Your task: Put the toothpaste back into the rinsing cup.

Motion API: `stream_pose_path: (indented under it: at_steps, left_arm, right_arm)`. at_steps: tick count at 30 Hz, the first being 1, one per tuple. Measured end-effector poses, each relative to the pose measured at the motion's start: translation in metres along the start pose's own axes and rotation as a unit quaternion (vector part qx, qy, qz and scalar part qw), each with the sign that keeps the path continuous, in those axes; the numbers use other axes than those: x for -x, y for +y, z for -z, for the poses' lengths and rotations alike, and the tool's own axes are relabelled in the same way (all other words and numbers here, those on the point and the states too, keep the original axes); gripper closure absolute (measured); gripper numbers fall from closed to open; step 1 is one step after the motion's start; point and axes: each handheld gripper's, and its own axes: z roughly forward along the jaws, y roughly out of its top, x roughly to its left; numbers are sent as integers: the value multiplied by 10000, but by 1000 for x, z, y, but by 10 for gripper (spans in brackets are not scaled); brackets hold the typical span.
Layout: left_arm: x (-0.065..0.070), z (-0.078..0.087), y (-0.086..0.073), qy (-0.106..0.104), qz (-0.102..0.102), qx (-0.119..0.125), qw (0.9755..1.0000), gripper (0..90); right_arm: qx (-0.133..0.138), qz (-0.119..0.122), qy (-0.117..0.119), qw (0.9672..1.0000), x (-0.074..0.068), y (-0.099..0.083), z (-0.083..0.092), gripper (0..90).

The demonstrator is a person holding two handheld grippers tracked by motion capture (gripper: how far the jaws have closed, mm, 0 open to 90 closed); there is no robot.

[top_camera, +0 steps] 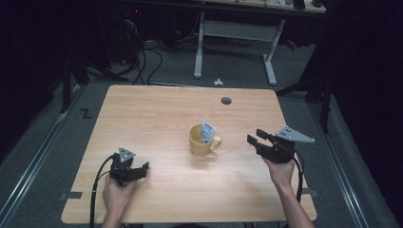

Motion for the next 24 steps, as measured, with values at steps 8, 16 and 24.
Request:
stream_pose_path:
  at_steps: [8,16,24]
  left_arm:
    - [0,0,0,1,7,6,10000,236]
    - [0,0,0,2,7,5,10000,236]
    - [0,0,0,1,6,5,10000,236]
  right_arm:
    - [4,-130,-72,9999,6,-10,5,496]
    - [-7,-194,-141,9997,10,-18,9,498]
    - [-94,-240,-168,9995,11,-30,9,499]
